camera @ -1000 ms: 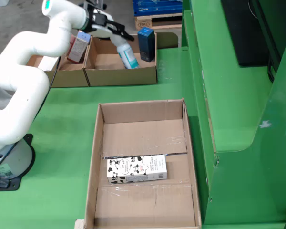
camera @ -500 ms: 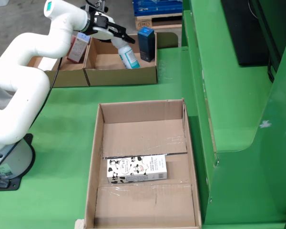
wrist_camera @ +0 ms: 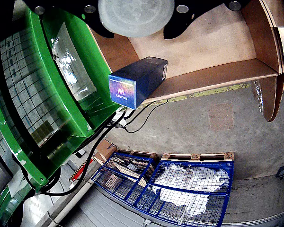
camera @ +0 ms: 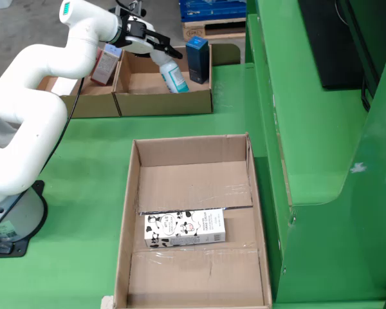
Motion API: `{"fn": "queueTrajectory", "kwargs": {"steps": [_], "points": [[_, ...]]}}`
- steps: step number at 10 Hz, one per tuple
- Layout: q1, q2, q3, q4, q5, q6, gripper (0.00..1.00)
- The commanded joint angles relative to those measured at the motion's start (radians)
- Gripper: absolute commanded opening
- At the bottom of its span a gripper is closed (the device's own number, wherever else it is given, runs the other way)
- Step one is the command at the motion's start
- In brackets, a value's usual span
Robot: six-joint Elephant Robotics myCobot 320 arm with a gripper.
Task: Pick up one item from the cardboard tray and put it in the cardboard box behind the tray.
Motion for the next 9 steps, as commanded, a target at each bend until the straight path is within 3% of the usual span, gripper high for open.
{"fn": "queueTrajectory", "kwargs": {"steps": [1, 8, 9], "points": [[-0.002, 0.029, 0.028, 0.012, -0.013, 0.0, 0.0], [-0.002, 0.029, 0.028, 0.012, -0.013, 0.0, 0.0], [-0.002, 0.029, 0.028, 0.012, -0.013, 0.0, 0.1]]}}
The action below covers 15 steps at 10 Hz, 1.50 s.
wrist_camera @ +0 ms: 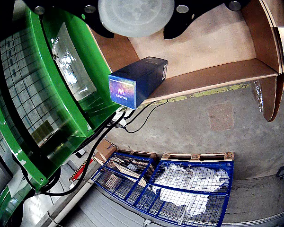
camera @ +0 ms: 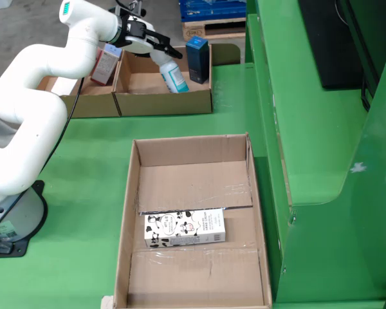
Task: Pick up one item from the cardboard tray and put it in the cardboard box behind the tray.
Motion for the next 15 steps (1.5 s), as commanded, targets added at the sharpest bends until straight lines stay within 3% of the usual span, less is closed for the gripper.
{"fn": "queueTrajectory", "kwargs": {"steps": [1, 9, 15], "points": [[-0.002, 0.029, 0.028, 0.012, -0.013, 0.0, 0.2], [-0.002, 0.029, 0.028, 0.012, -0.013, -0.003, 1.0], [-0.002, 0.029, 0.028, 0.012, -0.013, -0.005, 1.0]]}}
